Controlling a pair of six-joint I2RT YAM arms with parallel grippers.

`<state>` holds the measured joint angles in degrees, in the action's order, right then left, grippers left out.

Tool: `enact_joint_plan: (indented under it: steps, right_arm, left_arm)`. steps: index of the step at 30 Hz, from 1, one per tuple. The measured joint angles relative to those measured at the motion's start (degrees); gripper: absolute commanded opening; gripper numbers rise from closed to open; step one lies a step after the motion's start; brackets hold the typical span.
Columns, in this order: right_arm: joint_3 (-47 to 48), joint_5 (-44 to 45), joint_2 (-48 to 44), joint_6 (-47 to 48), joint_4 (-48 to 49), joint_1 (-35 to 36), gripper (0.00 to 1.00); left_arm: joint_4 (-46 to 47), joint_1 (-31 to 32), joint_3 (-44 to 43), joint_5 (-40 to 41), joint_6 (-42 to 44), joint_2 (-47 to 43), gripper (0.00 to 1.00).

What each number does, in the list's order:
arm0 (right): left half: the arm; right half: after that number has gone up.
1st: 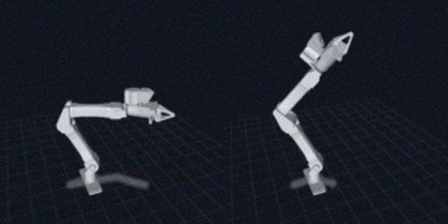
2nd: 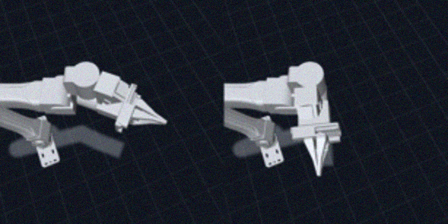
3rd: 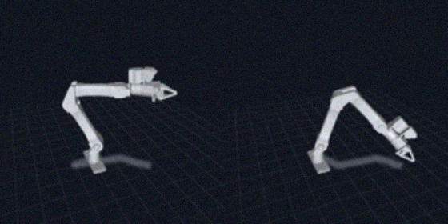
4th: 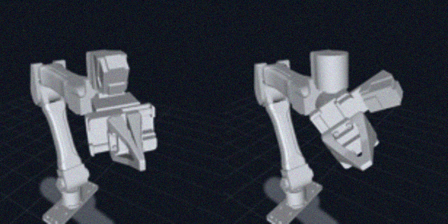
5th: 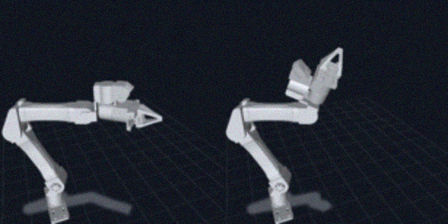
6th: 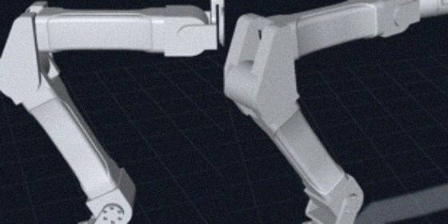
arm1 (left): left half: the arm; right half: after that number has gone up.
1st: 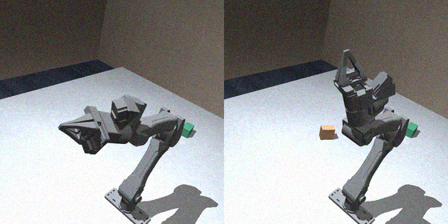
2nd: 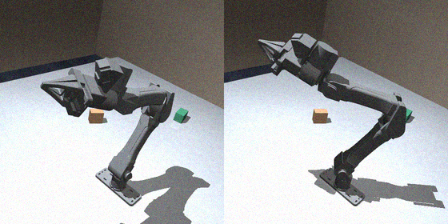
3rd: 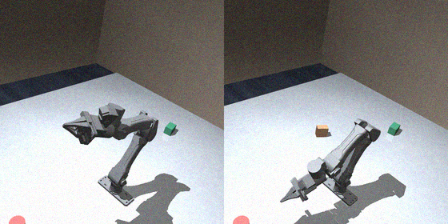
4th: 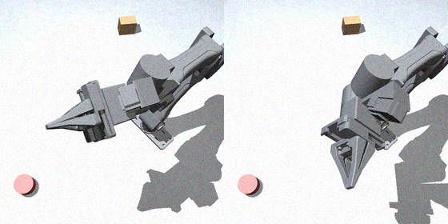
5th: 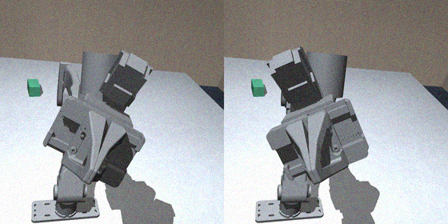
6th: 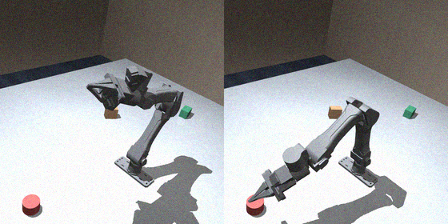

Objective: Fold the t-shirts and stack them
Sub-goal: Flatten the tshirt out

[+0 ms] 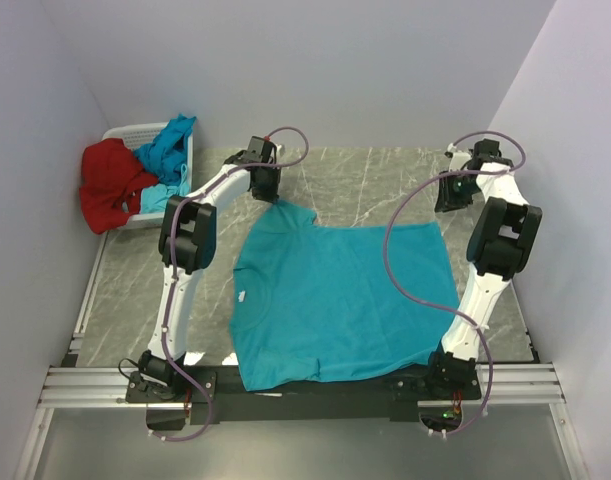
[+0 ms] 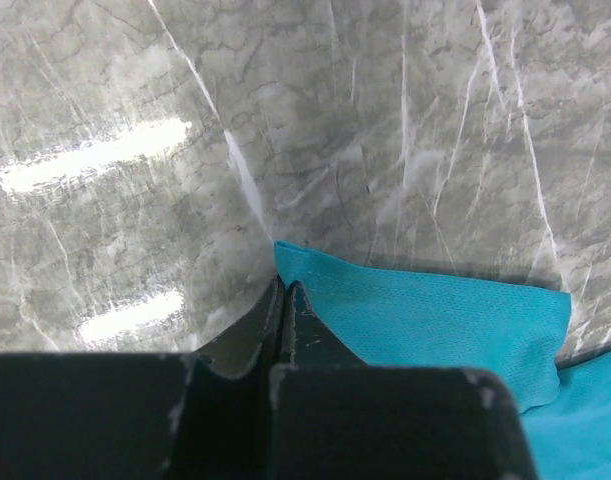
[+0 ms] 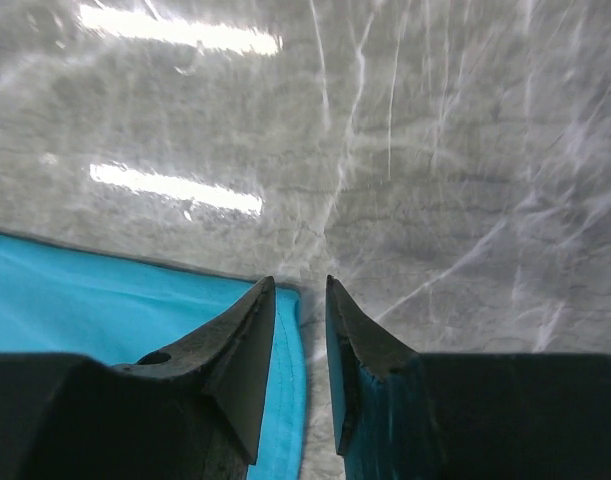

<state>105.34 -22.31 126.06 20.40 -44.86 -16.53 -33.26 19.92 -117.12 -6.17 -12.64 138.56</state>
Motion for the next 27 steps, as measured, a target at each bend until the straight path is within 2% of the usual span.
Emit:
enact_joint_plan:
  steps: [11,27]
  right_arm:
    - [-4.35,2.19,0.87,1.84,-3.15,-0.02,0.38]
    - [-2.93,-0.24,2.29,1.75,-4.83,0.24,0.39]
  left_arm:
    - [-0.48,-0.68,-0.17,-0.07,-0.02,0.0,0.0]
    - [-0.59,-0.72,-0.22,-0.07,0.0,0.0,0.0]
